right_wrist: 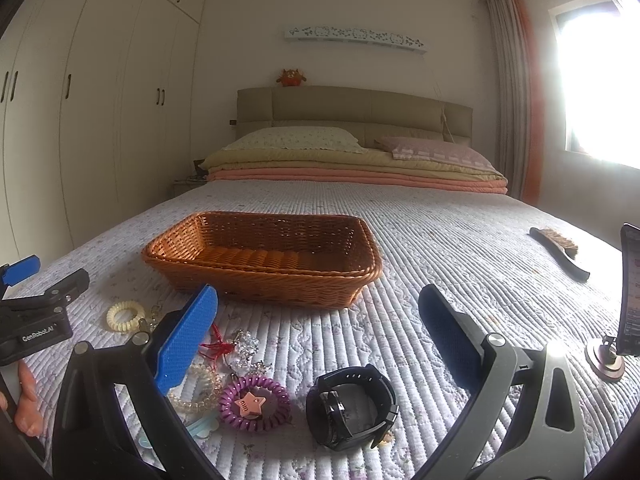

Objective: Organize jewelry
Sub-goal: 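Grasp the cream coiled hair tie with the left gripper while the right grasps the black watch, then carry both items into the wicker basket and open both grippers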

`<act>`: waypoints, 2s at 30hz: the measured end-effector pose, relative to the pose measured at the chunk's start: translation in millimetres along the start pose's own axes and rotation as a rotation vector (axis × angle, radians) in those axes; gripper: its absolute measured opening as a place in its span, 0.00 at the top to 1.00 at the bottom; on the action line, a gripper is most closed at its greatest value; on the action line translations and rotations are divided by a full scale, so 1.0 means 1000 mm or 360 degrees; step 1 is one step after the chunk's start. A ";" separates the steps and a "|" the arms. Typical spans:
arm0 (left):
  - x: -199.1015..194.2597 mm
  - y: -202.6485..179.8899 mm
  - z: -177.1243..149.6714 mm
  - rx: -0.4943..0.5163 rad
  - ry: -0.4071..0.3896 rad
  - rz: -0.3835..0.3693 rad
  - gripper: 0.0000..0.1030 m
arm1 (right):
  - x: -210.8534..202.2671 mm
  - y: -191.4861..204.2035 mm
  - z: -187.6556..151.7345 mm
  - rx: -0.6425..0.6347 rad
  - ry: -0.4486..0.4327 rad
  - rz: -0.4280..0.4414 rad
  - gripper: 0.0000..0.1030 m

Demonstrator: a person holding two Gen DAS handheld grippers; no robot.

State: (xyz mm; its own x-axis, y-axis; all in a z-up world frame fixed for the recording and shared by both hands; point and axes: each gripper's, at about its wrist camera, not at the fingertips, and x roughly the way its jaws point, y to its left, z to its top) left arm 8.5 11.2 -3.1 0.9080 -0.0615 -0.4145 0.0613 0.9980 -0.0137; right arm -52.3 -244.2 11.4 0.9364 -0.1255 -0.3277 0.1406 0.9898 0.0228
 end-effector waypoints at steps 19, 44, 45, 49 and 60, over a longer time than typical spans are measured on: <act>0.071 0.061 -0.008 -0.0393 0.0610 -0.0516 0.41 | 0.037 -0.085 -0.013 0.0283 0.0579 0.0218 0.51; 0.085 0.010 -0.006 0.0040 0.0625 -0.0362 0.92 | 0.046 -0.052 -0.032 0.0020 0.0764 0.0138 0.91; 0.078 0.009 -0.004 0.0047 0.0580 -0.0393 0.92 | 0.044 -0.052 -0.031 0.0015 0.0743 0.0132 0.91; 0.055 0.007 0.006 0.0031 0.0479 -0.0473 0.92 | 0.039 -0.053 -0.022 0.0080 0.0698 0.0207 0.91; 0.038 -0.038 0.094 0.0120 0.0220 -0.0562 0.92 | 0.062 -0.014 0.090 0.0102 0.0398 0.0303 0.91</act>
State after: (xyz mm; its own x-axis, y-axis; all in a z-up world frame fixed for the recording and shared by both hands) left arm 79.4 -30.1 67.3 0.7614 -0.3936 -0.5151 0.3953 0.9117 -0.1124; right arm 33.0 -272.1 75.8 0.8409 0.0901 -0.5337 -0.0023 0.9866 0.1629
